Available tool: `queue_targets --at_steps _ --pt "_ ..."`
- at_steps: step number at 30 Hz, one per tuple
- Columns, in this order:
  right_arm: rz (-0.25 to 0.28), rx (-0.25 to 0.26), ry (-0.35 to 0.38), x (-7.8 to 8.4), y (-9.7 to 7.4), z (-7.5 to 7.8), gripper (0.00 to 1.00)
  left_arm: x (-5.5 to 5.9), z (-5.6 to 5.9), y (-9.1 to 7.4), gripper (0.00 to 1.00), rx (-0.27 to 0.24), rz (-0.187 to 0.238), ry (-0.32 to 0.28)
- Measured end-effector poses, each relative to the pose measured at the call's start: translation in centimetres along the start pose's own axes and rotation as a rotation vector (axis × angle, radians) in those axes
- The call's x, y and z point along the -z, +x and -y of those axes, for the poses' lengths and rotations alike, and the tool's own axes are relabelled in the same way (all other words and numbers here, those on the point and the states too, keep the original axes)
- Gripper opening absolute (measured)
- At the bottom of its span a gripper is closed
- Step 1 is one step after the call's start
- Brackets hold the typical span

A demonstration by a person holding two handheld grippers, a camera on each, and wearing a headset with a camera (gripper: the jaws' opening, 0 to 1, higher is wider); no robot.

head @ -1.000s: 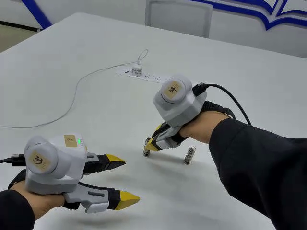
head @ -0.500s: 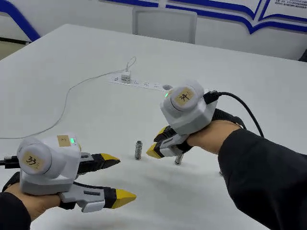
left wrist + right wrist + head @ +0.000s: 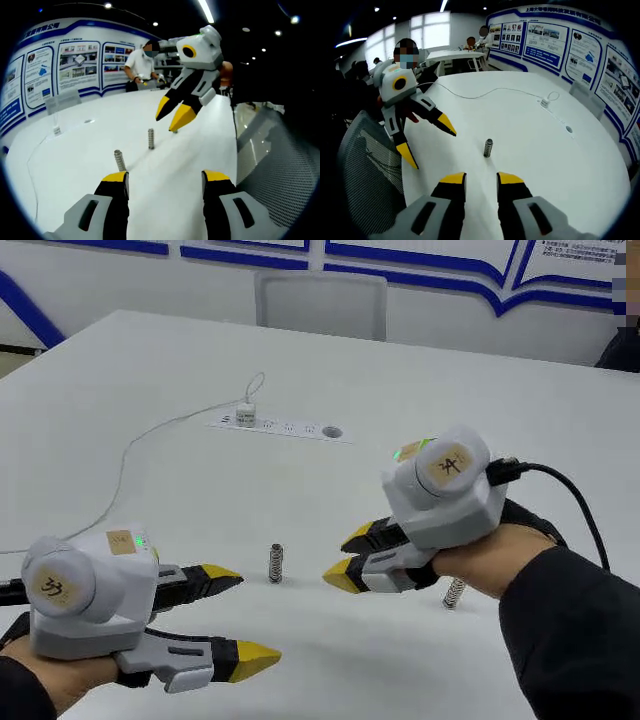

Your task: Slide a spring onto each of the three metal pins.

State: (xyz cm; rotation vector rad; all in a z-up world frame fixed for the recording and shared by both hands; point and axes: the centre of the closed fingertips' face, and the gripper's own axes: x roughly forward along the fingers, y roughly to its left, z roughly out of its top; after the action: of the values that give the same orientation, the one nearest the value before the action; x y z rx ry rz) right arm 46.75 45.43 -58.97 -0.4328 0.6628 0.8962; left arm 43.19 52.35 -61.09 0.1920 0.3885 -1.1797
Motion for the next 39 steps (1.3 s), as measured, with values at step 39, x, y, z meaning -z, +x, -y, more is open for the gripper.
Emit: queue_targets --at_steps 39 --pt "0.146 0.278 0.237 10.3 -8.9 4.8 0.35 0.4 0.5 -0.1 0.67 -0.007 -0.015 0.009"
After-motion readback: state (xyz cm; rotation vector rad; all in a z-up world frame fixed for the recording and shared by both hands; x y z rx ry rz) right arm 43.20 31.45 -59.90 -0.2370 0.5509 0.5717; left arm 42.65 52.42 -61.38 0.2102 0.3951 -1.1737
